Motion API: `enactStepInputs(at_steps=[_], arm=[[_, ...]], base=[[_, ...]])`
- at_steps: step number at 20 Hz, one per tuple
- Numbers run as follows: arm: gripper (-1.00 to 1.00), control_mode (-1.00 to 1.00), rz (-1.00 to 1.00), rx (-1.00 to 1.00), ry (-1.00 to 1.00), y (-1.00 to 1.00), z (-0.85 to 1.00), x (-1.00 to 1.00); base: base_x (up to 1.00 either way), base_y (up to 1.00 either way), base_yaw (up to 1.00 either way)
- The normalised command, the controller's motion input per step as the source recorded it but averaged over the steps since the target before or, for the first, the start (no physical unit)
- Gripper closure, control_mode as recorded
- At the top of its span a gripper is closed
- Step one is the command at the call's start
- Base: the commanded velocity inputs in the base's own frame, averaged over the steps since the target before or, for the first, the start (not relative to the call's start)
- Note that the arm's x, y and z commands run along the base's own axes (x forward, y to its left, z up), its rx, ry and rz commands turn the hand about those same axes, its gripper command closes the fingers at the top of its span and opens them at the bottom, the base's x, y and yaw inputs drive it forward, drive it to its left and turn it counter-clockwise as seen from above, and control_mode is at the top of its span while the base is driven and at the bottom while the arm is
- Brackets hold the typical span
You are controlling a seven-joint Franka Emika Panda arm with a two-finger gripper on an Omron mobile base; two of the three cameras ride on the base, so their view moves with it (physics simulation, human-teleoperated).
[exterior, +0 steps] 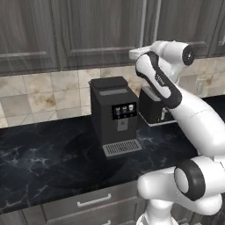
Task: Pick the jar and candle from the dining table and place them in the open cabinet. Close the cabinet after placing the objects.
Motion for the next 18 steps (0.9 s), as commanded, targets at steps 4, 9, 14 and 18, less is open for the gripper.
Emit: enactStepInputs(at_steps=[4,9,14,18], arm=[[-1.00,-1.00,-0.73,-0.18,0.00,0.37,-0.53,0.85],[-1.00,-1.00,-0.54,-0.14,0.07,0.05,-0.37,0.99],[-1.00,-1.00,-0.14,-0.02,0.32,0.00,0.00,0.88],[-1.00,-1.00,-0.03,0.00,0.27,-0.03,0.00,0.42]], base=[[0.00,0.00,0.00],[0.00,0.00,0.00],[0.00,0.00,0.00],[0.00,0.00,0.00]])
